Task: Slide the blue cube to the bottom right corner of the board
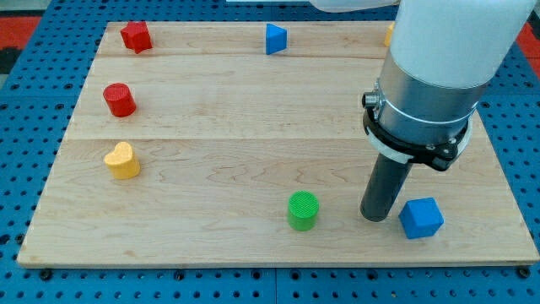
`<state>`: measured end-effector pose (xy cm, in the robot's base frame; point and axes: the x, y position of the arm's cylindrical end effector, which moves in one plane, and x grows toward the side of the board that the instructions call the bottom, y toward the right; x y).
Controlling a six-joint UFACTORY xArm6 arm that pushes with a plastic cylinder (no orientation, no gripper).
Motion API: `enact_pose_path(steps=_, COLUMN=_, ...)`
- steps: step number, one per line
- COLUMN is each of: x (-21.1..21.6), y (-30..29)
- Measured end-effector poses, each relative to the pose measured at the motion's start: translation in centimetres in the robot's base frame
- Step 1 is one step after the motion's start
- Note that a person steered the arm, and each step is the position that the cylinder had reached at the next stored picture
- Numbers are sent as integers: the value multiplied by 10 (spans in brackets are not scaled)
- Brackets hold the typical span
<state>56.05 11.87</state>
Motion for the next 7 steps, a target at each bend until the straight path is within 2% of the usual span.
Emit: enact_pose_path(steps=7, x=7, y=63)
